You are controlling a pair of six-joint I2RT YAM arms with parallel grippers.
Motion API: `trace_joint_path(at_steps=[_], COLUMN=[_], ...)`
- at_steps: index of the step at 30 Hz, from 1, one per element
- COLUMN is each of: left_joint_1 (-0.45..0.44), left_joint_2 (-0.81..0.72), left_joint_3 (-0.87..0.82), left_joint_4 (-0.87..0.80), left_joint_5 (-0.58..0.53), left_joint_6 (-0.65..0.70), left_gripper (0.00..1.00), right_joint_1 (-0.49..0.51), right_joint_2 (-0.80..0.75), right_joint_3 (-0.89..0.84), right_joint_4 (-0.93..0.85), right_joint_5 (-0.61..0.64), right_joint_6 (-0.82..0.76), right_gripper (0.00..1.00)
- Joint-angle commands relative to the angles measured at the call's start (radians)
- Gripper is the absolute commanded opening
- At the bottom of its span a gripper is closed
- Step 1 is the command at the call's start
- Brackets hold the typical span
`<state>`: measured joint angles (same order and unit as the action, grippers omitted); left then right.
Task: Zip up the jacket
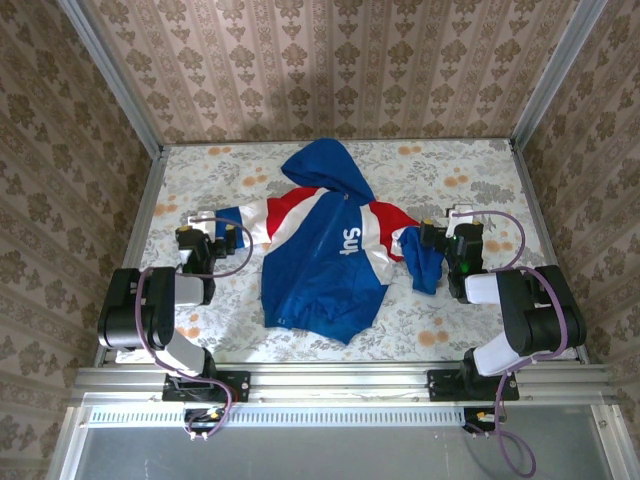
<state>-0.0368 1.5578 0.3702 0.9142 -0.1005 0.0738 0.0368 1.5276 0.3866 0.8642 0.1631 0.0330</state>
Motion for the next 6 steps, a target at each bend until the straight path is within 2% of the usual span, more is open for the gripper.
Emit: trace_joint_path(at_steps=[1,6], left_joint_1=[0.008,0.008], left_joint_2=[-0.005,-0.005], left_joint_3=[0.019,0.02], left_joint_4=[0.002,0.002], left_joint_5=[0.016,0.016], left_joint_6=[-0.02,-0.022], left_gripper=[1.0,1.0], right_joint_1=[0.002,-0.003], right_joint_2=[0.011,0.005], right_joint_3=[0.021,0.017], right_joint_4=[-0.002,-0.001], right_joint_5=[-0.014,-0.03], right_joint_6=[0.002,0.005], right_gripper=[1.0,1.0])
